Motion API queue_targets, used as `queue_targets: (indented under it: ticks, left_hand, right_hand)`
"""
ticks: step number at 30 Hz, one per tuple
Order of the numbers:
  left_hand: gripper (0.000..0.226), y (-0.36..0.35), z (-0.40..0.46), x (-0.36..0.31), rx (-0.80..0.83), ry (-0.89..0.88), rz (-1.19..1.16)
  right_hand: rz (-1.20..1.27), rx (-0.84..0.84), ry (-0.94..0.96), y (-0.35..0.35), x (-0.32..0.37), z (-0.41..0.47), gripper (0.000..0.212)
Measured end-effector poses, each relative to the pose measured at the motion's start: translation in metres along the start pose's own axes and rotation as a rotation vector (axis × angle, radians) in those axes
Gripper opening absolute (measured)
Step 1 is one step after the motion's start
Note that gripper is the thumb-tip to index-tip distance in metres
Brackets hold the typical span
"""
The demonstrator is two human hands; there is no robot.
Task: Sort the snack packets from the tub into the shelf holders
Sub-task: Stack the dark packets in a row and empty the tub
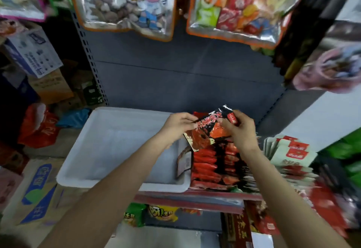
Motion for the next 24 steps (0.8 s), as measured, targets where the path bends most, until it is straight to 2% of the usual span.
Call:
queue_targets:
  ticks: [3,5,9,12,17,22,24]
  left_hand:
    - [0.015,-0.035,0.014,-0.015,-0.021,-0.121,0.134]
    - [0.013,-0.054,0.021,-0.021,-0.042,-0.152,0.158]
    - [0.018,-0.078,0.029,-0.019,-0.059,-0.140,0.341]
    - [0.019,-0.082,0.029,-0.011,-0.046,-0.134,0.462]
    - [0.017,-0.082,0.029,-0.005,-0.039,-0.105,0.490]
    - [0.028,-0.084,0.028,-0.003,0.025,-0.076,0.491]
    - [0.030,-0.085,0.027,-0.004,0.036,-0.073,0.480]
  right_hand:
    - [0.090,-0.100,-0.020,0.040,-0.001,-0.004,0.014]
    - [0.128,-0.104,-0.030,0.061,-0.003,-0.004,0.019]
    - [-0.014,-0.115,0.073,0.085,0.001,-0.004,0.018]
    - [-0.130,-0.062,0.137,0.089,0.003,-0.004,0.016]
    - [-0.374,0.035,0.162,0.076,-0.014,-0.013,0.017]
    - [-0.416,0.131,0.070,0.064,-0.037,-0.020,0.008]
    - [-0.429,0.157,0.053,0.060,-0.043,-0.022,0.011]
Point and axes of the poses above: each hand's wrist, its own z-axis towards the middle knuckle, its own y-axis out of the back of the hand, x = y × z, the point moved 2 cm from there along z, towards the middle knuckle, and after that the axes turned 9 degrees about x, right-handed, at the moved point
